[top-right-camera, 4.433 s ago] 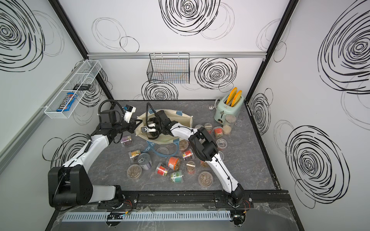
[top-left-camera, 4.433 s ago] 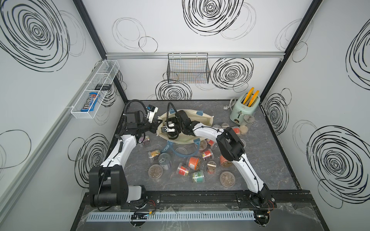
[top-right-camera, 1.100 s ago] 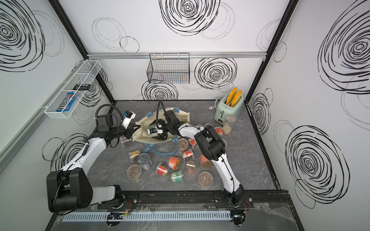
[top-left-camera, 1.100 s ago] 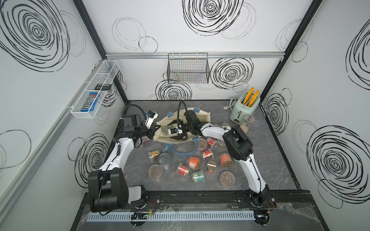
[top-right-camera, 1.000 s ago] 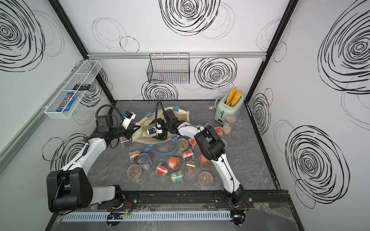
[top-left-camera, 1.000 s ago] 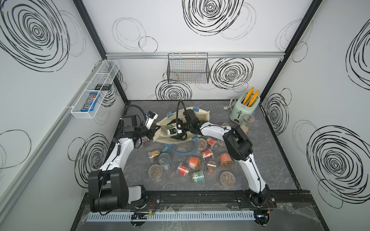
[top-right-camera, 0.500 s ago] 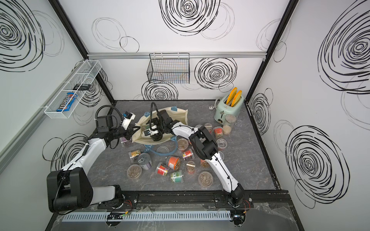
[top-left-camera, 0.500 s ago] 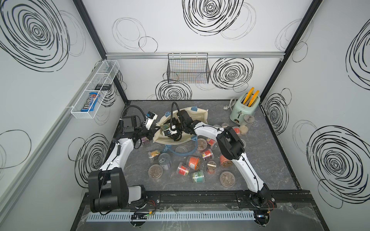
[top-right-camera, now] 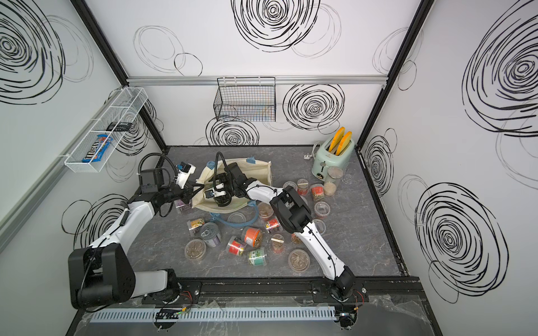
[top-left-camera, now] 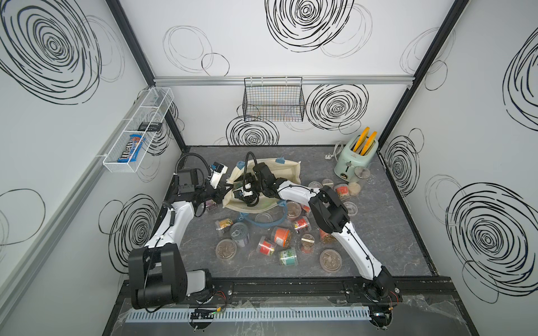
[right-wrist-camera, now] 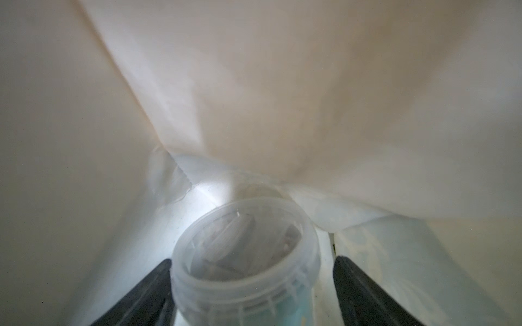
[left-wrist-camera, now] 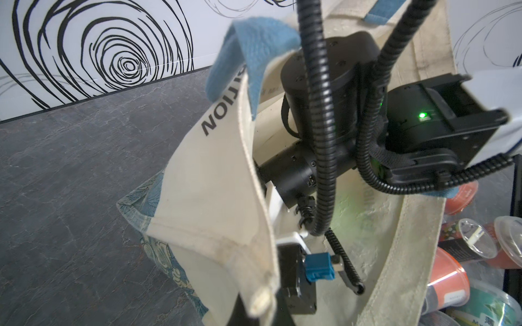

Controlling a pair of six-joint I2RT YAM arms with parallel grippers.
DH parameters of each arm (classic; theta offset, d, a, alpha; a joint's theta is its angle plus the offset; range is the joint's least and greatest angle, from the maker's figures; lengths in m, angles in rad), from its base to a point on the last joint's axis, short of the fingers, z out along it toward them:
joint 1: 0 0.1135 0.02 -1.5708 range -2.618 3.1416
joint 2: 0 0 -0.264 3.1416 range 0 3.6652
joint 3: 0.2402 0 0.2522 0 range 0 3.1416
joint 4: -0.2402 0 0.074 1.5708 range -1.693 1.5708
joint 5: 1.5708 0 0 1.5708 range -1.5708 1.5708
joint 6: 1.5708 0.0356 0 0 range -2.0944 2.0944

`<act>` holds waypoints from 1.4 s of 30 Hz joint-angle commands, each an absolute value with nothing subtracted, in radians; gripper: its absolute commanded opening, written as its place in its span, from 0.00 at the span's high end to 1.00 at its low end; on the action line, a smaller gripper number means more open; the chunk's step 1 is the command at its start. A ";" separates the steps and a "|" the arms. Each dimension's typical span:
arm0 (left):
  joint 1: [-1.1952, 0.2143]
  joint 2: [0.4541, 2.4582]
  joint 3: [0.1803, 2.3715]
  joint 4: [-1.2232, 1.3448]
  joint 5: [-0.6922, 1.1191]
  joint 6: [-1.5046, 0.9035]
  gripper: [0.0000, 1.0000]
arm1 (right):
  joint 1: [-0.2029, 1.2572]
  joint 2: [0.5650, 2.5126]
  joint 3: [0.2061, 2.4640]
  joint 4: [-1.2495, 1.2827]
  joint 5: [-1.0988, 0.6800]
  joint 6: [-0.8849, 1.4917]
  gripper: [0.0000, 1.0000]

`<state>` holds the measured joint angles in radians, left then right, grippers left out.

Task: Take out the seed jars from the canvas bag
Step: Pick up the seed jar from the canvas bag.

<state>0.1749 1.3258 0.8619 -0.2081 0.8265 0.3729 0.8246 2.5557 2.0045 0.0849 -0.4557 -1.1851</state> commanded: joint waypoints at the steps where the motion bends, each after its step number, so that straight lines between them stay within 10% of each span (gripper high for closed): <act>1: 0.163 1.317 0.870 -0.185 0.917 0.363 1.00 | 0.848 2.608 2.012 0.096 -0.438 -1.137 0.12; 42: 0.237 1.338 0.914 -0.157 0.876 0.315 1.00 | 0.787 2.102 1.460 0.576 -0.604 -0.804 0.29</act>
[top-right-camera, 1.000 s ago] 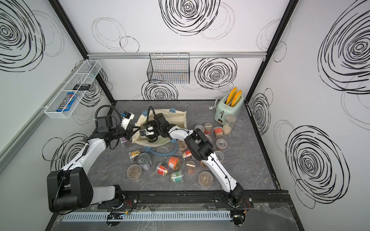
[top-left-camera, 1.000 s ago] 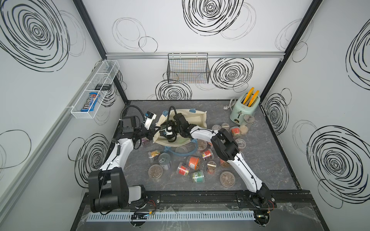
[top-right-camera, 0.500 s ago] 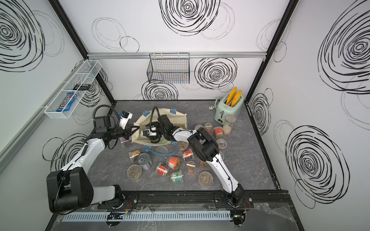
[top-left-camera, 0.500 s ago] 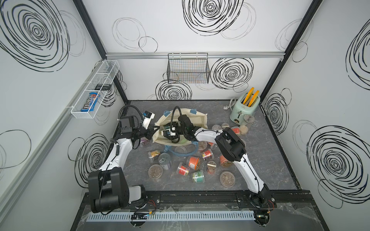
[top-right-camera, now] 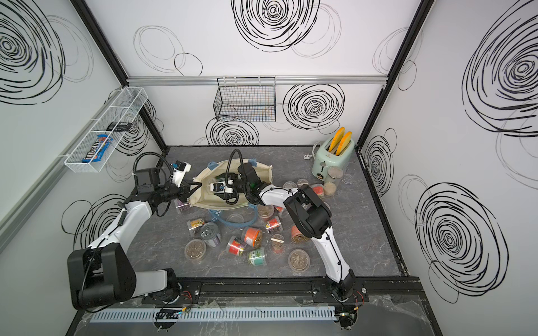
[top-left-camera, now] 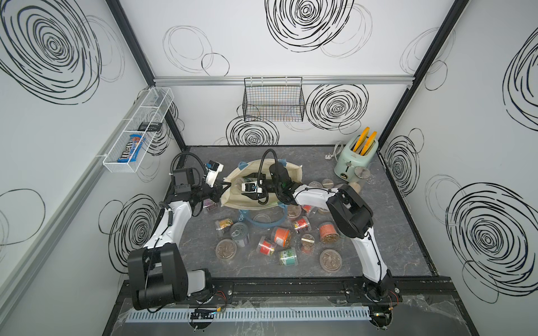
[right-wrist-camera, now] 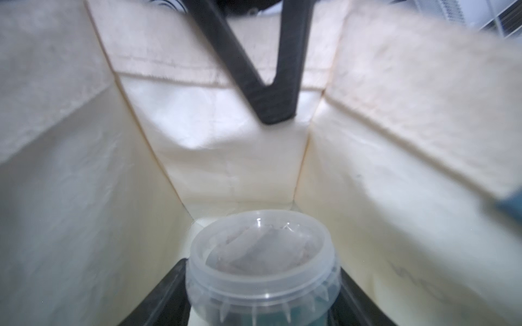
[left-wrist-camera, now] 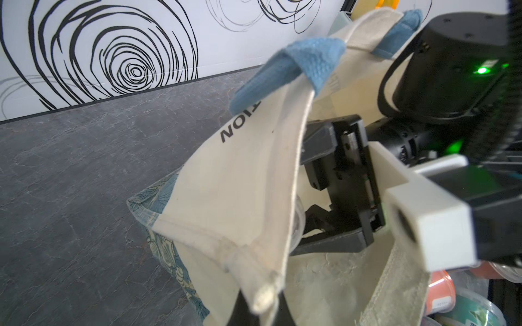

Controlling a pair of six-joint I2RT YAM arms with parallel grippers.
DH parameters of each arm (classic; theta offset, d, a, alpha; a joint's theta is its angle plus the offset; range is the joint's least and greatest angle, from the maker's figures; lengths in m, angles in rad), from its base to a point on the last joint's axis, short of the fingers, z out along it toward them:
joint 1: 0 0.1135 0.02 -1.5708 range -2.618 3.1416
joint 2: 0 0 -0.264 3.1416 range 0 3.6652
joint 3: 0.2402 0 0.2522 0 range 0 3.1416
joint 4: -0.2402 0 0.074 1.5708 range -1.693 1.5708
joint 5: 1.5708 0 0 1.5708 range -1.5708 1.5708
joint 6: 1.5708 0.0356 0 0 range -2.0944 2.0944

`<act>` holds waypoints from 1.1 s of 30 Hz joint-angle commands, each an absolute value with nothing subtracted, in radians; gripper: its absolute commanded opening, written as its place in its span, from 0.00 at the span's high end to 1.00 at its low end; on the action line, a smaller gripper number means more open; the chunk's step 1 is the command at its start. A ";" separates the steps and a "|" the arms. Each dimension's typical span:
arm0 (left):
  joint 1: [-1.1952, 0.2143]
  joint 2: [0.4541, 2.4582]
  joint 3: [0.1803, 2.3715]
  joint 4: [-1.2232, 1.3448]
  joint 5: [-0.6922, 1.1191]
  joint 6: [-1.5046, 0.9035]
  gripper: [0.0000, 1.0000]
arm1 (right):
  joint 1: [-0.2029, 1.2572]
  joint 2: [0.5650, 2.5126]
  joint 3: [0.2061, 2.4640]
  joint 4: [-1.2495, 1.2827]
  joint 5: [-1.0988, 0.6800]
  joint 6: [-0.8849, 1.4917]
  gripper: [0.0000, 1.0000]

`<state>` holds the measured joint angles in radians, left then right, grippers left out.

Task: Take out the seed jars from the canvas bag
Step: Pick up the seed jar from the canvas bag, then place the canvas bag at the center of the board.

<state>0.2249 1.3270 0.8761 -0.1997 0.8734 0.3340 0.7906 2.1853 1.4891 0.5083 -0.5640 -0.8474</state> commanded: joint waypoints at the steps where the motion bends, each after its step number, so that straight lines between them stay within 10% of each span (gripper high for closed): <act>1: 0.238 1.344 0.923 -0.162 0.875 0.314 1.00 | 0.787 2.077 1.441 0.586 -0.614 -0.790 0.29; 33: 0.167 1.782 1.489 -0.471 0.668 -0.122 0.83 | 0.853 1.503 1.026 0.465 -0.684 -0.477 0.29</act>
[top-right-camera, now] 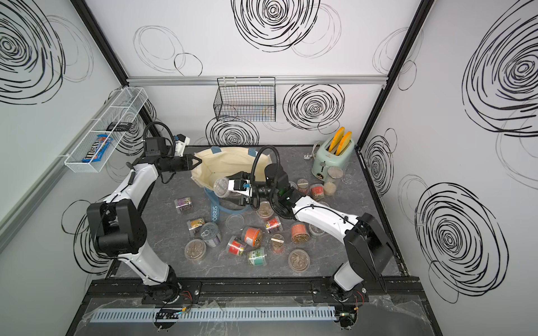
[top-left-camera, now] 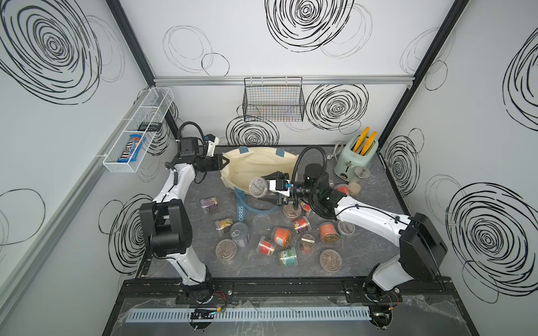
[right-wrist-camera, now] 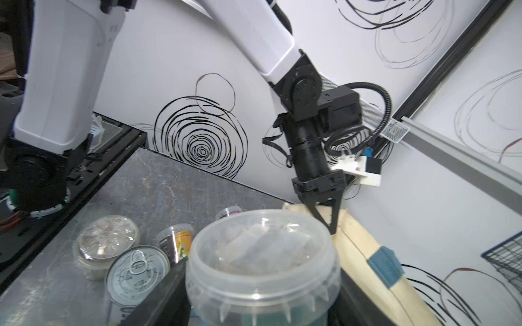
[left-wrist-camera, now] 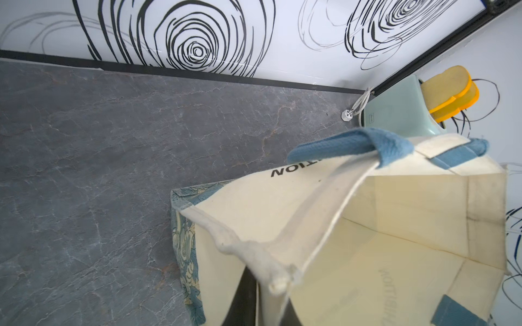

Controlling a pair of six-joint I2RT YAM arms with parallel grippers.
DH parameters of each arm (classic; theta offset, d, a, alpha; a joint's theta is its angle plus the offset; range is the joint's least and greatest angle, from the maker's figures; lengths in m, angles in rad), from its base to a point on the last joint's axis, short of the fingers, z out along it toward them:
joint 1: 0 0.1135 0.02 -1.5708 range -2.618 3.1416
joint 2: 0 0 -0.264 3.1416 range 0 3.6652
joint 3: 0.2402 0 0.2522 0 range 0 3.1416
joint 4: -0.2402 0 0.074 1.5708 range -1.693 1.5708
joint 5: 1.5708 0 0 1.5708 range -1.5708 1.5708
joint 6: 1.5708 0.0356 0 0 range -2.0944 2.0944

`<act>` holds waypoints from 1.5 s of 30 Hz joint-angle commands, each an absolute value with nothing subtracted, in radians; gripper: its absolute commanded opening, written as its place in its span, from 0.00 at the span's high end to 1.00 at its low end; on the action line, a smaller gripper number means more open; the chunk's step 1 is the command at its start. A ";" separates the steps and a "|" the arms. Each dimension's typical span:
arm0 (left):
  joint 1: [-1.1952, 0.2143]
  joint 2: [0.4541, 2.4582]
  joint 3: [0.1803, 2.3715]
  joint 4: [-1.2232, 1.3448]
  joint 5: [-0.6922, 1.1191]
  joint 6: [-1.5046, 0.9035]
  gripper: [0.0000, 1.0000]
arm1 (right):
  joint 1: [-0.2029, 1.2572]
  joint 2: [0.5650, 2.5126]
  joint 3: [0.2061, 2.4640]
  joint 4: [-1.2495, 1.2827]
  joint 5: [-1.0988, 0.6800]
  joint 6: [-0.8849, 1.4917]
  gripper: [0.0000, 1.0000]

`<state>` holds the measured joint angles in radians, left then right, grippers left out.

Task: Take out the seed jars from the canvas bag
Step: Place the canvas bag at the center of the board, then place the seed jar at the center of the board.

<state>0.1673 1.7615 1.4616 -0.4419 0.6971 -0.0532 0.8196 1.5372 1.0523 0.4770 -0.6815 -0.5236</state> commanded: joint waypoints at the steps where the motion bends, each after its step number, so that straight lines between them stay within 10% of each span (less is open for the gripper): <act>1: 0.167 1.784 1.489 -0.462 0.664 -0.134 0.80 | 0.868 1.497 1.015 0.460 -0.680 -0.473 0.29; 18: 0.226 1.729 1.468 -0.400 0.709 -0.191 0.19 | 1.149 1.540 0.835 0.567 -0.688 -0.294 0.29; 45: 0.290 1.287 1.160 -0.499 0.400 0.155 0.08 | 1.242 1.948 0.852 0.713 -0.535 -0.354 0.29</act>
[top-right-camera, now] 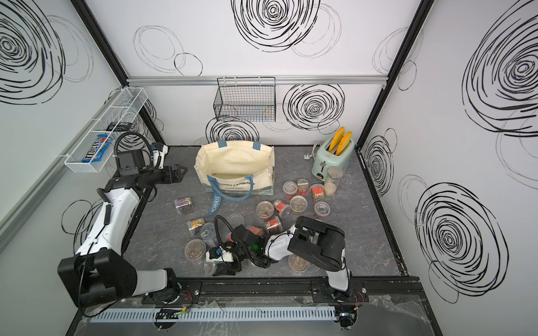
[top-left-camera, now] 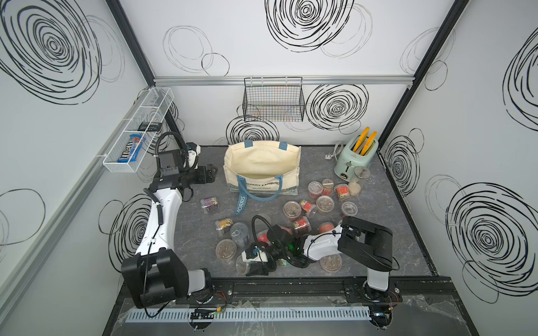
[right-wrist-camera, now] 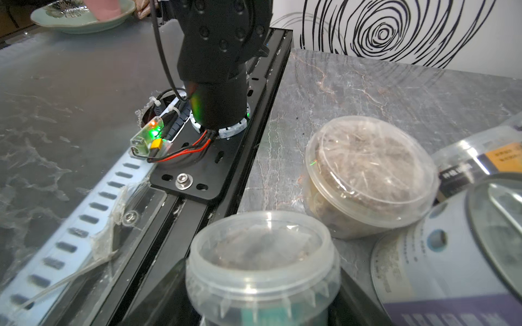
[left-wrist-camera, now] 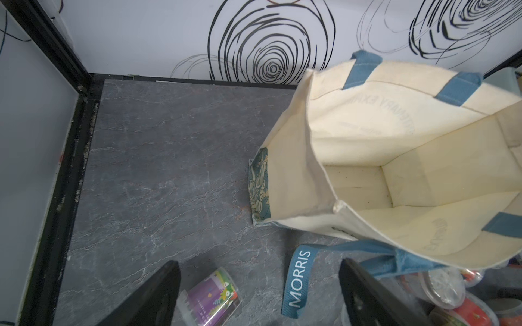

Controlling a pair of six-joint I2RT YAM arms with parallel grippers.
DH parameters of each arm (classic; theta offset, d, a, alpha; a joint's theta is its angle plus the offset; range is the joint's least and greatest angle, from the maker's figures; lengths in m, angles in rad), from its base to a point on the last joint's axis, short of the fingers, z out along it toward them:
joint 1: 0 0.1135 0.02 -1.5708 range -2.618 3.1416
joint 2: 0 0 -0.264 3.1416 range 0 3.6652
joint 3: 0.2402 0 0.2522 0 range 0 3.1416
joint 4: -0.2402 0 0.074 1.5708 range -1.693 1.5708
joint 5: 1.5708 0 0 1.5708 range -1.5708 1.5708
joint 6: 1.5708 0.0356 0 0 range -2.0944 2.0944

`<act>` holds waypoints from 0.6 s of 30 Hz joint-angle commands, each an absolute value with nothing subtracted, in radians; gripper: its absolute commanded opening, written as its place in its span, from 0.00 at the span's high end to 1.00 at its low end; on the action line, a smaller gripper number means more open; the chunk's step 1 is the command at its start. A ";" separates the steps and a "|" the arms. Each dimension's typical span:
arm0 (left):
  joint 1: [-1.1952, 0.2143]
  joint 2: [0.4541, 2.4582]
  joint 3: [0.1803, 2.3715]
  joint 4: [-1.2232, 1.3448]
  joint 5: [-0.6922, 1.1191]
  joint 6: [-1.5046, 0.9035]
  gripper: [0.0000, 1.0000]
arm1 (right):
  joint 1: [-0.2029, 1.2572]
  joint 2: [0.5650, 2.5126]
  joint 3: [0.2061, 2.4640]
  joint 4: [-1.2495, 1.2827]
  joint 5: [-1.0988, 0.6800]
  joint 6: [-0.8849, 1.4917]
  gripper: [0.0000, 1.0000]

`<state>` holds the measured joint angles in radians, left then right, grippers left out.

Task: Take out the seed jars from the canvas bag
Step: Place the seed jar at the center of the board.

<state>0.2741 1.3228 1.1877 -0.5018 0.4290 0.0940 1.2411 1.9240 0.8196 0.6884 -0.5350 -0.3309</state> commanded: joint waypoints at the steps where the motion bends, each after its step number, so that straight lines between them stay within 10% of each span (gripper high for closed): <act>1: 0.293 1.276 1.149 -0.496 0.400 0.156 0.07 | 1.241 1.954 0.856 0.714 -0.535 -0.354 0.29; 18: 0.343 1.199 0.988 -0.435 0.403 0.215 0.05 | 1.233 1.837 0.841 0.626 -0.492 -0.358 0.16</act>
<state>0.3290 1.2285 1.0164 -0.4858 0.3885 0.1814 1.2350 1.9083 0.8425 0.6453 -0.5030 -0.3447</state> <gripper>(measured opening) 0.948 0.839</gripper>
